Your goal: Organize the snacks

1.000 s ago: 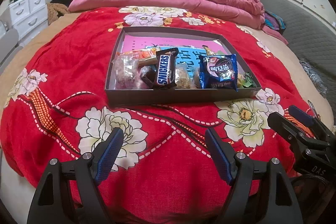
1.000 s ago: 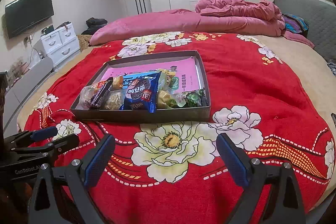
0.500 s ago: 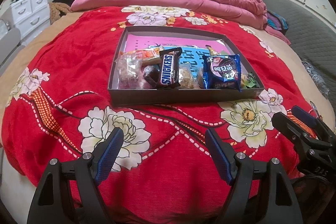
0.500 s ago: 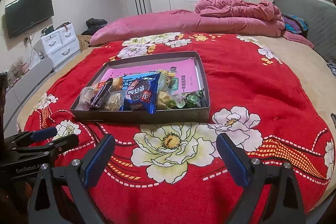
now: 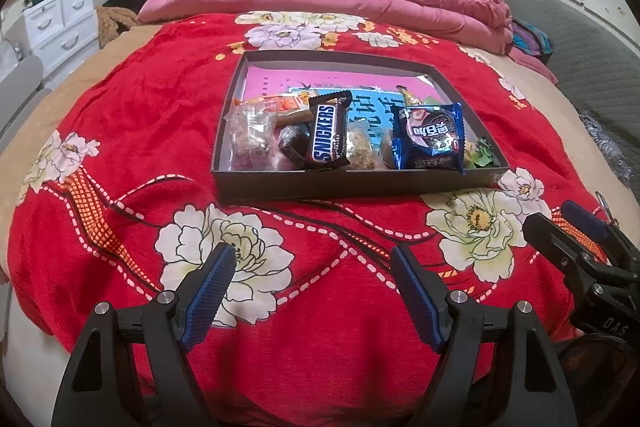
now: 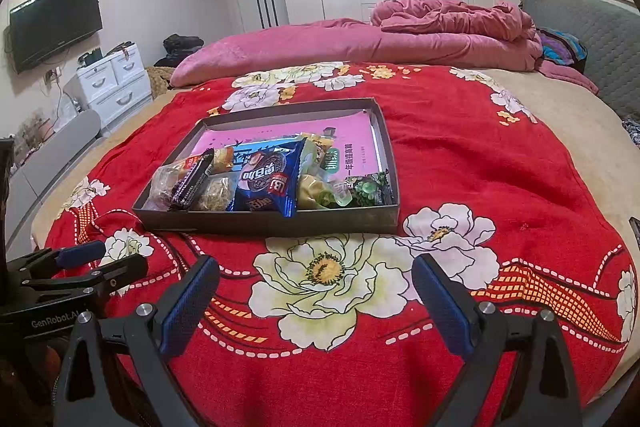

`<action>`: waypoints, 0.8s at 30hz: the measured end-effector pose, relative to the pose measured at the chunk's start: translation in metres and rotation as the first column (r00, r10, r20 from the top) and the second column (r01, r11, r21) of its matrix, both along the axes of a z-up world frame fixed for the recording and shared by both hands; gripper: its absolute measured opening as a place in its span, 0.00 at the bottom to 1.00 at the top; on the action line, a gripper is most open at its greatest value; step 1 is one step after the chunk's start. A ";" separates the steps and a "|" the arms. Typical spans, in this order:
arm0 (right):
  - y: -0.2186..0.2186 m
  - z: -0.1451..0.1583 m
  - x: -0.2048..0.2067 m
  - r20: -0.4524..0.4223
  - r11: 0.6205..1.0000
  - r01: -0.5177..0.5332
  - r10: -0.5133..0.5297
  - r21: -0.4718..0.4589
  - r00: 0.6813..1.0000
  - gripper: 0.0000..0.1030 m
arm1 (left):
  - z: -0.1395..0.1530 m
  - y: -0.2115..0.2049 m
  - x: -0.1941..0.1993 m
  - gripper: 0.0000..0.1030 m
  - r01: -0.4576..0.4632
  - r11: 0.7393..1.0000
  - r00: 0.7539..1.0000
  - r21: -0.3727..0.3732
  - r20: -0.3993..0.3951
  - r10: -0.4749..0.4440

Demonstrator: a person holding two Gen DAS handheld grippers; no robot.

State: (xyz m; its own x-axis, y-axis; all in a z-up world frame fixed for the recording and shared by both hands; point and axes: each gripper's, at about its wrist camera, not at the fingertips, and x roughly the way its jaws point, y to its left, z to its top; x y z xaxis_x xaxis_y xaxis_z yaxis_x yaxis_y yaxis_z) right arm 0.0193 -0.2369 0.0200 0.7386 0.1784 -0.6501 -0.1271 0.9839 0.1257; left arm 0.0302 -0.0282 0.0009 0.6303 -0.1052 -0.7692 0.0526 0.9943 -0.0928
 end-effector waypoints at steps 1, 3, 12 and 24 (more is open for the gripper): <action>0.000 0.000 0.000 0.000 1.000 0.000 0.000 0.000 1.000 0.94 | 0.000 0.000 0.001 0.78 -0.001 1.000 1.000 0.001 -0.001 0.001; 0.000 0.000 0.000 0.000 1.000 0.001 -0.001 0.000 1.000 0.94 | 0.000 0.000 0.001 0.78 -0.003 1.000 1.000 0.000 -0.002 0.003; 0.000 0.000 0.000 0.003 1.000 0.002 -0.002 -0.003 1.000 0.94 | 0.000 0.000 0.001 0.78 -0.007 1.000 1.000 0.009 -0.004 0.007; -0.005 -0.001 0.005 0.004 1.000 0.023 -0.023 -0.002 1.000 0.94 | -0.002 0.003 0.007 0.78 -0.014 1.000 1.000 0.022 -0.020 0.014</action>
